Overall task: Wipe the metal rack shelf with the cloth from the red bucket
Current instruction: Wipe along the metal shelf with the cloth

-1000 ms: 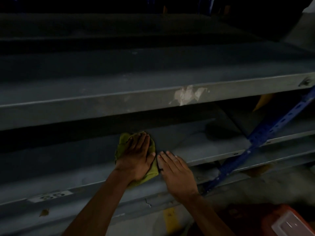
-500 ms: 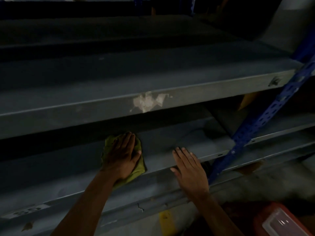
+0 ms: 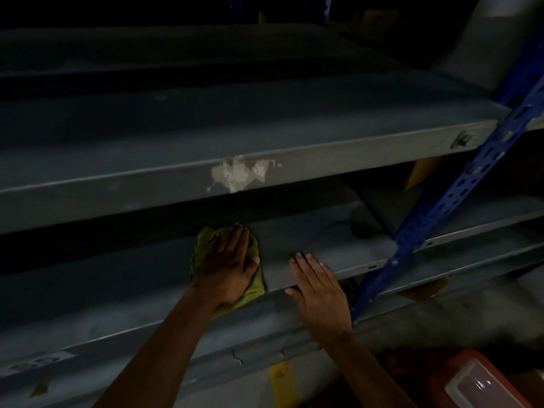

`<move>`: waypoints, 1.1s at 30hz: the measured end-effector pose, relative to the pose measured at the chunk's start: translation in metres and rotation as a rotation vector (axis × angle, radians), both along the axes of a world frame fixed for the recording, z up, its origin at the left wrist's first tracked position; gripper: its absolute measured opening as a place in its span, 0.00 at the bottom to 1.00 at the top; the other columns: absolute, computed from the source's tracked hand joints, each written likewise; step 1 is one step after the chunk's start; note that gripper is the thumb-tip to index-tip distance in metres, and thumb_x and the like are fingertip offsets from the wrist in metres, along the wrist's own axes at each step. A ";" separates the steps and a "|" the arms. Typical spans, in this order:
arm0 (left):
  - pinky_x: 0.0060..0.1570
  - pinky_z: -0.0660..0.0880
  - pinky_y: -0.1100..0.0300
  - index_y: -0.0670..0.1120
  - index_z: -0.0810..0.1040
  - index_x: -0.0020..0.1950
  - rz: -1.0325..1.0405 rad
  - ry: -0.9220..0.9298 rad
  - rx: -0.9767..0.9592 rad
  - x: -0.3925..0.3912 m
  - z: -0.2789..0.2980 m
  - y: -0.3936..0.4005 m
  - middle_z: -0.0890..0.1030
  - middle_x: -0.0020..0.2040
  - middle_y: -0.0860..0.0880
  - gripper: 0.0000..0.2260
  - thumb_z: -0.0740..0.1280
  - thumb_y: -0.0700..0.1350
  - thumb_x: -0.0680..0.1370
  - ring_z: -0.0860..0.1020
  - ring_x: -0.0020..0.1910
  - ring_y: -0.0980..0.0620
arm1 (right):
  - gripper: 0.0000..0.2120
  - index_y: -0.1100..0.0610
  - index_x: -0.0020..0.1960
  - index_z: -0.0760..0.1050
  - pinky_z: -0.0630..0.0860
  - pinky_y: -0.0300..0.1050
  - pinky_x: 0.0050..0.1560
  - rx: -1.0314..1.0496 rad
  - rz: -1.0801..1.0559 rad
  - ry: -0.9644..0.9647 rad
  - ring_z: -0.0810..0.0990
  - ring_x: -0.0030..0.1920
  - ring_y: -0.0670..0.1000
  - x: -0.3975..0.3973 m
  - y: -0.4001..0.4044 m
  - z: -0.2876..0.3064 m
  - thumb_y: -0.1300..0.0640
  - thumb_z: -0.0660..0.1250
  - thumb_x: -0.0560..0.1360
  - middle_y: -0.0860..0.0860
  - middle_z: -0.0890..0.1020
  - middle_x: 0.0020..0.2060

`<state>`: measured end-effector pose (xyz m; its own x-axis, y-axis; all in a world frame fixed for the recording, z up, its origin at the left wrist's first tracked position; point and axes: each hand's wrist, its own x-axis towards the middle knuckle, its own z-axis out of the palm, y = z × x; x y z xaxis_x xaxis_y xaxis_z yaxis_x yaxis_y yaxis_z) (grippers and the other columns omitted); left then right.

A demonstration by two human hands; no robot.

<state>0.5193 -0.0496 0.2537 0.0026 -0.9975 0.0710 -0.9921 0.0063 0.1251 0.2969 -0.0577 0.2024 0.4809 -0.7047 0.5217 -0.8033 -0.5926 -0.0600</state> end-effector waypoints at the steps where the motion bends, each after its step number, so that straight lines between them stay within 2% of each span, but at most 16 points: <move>1: 0.68 0.53 0.50 0.39 0.67 0.72 -0.004 0.003 0.007 -0.004 0.000 0.001 0.69 0.71 0.41 0.31 0.50 0.58 0.77 0.68 0.69 0.41 | 0.24 0.58 0.68 0.73 0.65 0.51 0.69 0.003 0.001 -0.005 0.72 0.68 0.54 0.000 0.000 0.000 0.44 0.57 0.79 0.54 0.75 0.67; 2: 0.70 0.52 0.50 0.40 0.64 0.73 -0.007 0.010 0.018 -0.010 0.002 0.003 0.66 0.73 0.41 0.32 0.48 0.59 0.77 0.66 0.71 0.41 | 0.24 0.59 0.68 0.74 0.65 0.51 0.69 0.003 0.003 -0.011 0.72 0.68 0.53 0.000 0.000 0.001 0.44 0.56 0.80 0.54 0.75 0.67; 4: 0.73 0.44 0.52 0.43 0.53 0.77 -0.015 -0.002 0.009 -0.019 0.001 0.008 0.54 0.77 0.45 0.35 0.39 0.62 0.75 0.54 0.76 0.45 | 0.25 0.59 0.67 0.74 0.65 0.51 0.69 0.008 0.006 -0.028 0.72 0.68 0.53 0.001 0.001 0.003 0.44 0.53 0.81 0.54 0.76 0.67; 6: 0.74 0.39 0.53 0.45 0.46 0.78 -0.014 0.006 -0.005 -0.024 -0.002 0.013 0.47 0.78 0.48 0.35 0.35 0.62 0.74 0.46 0.77 0.48 | 0.26 0.59 0.67 0.74 0.65 0.51 0.68 0.017 0.009 -0.023 0.72 0.68 0.53 -0.001 0.001 0.005 0.43 0.51 0.82 0.55 0.76 0.66; 10: 0.73 0.44 0.54 0.45 0.54 0.77 -0.048 0.039 -0.027 -0.021 -0.006 0.026 0.54 0.77 0.47 0.34 0.36 0.64 0.78 0.54 0.76 0.48 | 0.25 0.58 0.68 0.72 0.60 0.48 0.71 0.029 0.033 0.042 0.68 0.69 0.53 -0.006 -0.002 0.005 0.44 0.53 0.81 0.54 0.75 0.67; 13: 0.74 0.41 0.56 0.48 0.48 0.78 -0.037 0.062 -0.029 -0.012 -0.008 0.027 0.48 0.78 0.50 0.38 0.33 0.68 0.74 0.47 0.76 0.52 | 0.26 0.57 0.70 0.71 0.59 0.49 0.71 0.068 -0.021 0.106 0.67 0.70 0.53 -0.018 -0.010 0.004 0.43 0.54 0.78 0.54 0.74 0.68; 15: 0.73 0.39 0.56 0.49 0.47 0.78 0.005 0.071 -0.032 -0.006 -0.007 0.021 0.47 0.78 0.51 0.42 0.29 0.70 0.70 0.46 0.77 0.52 | 0.27 0.56 0.71 0.69 0.59 0.50 0.70 0.080 -0.038 0.153 0.67 0.70 0.55 -0.029 -0.015 0.005 0.44 0.54 0.77 0.54 0.73 0.69; 17: 0.73 0.41 0.56 0.49 0.49 0.78 0.059 0.074 -0.042 -0.001 -0.008 0.013 0.51 0.78 0.50 0.41 0.33 0.71 0.71 0.49 0.76 0.50 | 0.27 0.56 0.71 0.68 0.59 0.51 0.70 0.075 -0.038 0.198 0.68 0.70 0.56 -0.035 -0.017 0.006 0.45 0.54 0.77 0.54 0.73 0.69; 20: 0.74 0.45 0.53 0.48 0.53 0.78 0.114 0.045 -0.033 -0.002 -0.008 0.001 0.55 0.78 0.49 0.38 0.40 0.67 0.73 0.53 0.76 0.49 | 0.26 0.55 0.72 0.67 0.58 0.52 0.71 0.071 -0.060 0.190 0.66 0.71 0.55 -0.039 -0.018 0.004 0.45 0.54 0.77 0.53 0.72 0.70; 23: 0.74 0.47 0.51 0.46 0.55 0.77 0.113 0.039 -0.047 -0.013 -0.002 -0.012 0.57 0.77 0.47 0.38 0.40 0.66 0.73 0.54 0.76 0.48 | 0.26 0.55 0.72 0.67 0.59 0.53 0.71 0.053 -0.078 0.162 0.64 0.72 0.55 -0.044 -0.018 0.000 0.45 0.54 0.78 0.53 0.72 0.70; 26: 0.74 0.45 0.51 0.46 0.52 0.78 0.102 0.027 -0.007 -0.027 0.001 -0.022 0.55 0.78 0.47 0.40 0.37 0.66 0.71 0.52 0.76 0.49 | 0.25 0.54 0.72 0.67 0.60 0.53 0.71 0.026 -0.074 0.159 0.66 0.72 0.55 -0.049 -0.019 -0.005 0.45 0.55 0.79 0.53 0.72 0.70; 30: 0.73 0.51 0.47 0.43 0.58 0.76 0.060 0.030 -0.033 -0.049 -0.002 -0.032 0.60 0.76 0.44 0.37 0.42 0.64 0.74 0.58 0.75 0.46 | 0.24 0.54 0.70 0.70 0.63 0.54 0.69 -0.037 -0.056 0.145 0.70 0.69 0.56 -0.052 -0.025 -0.010 0.45 0.59 0.78 0.53 0.74 0.67; 33: 0.73 0.52 0.46 0.43 0.58 0.76 0.010 0.030 -0.030 -0.070 -0.003 -0.033 0.60 0.76 0.44 0.36 0.44 0.64 0.75 0.58 0.75 0.45 | 0.23 0.54 0.69 0.73 0.65 0.54 0.68 -0.090 -0.038 0.126 0.73 0.67 0.56 -0.053 -0.028 -0.012 0.45 0.61 0.77 0.53 0.76 0.66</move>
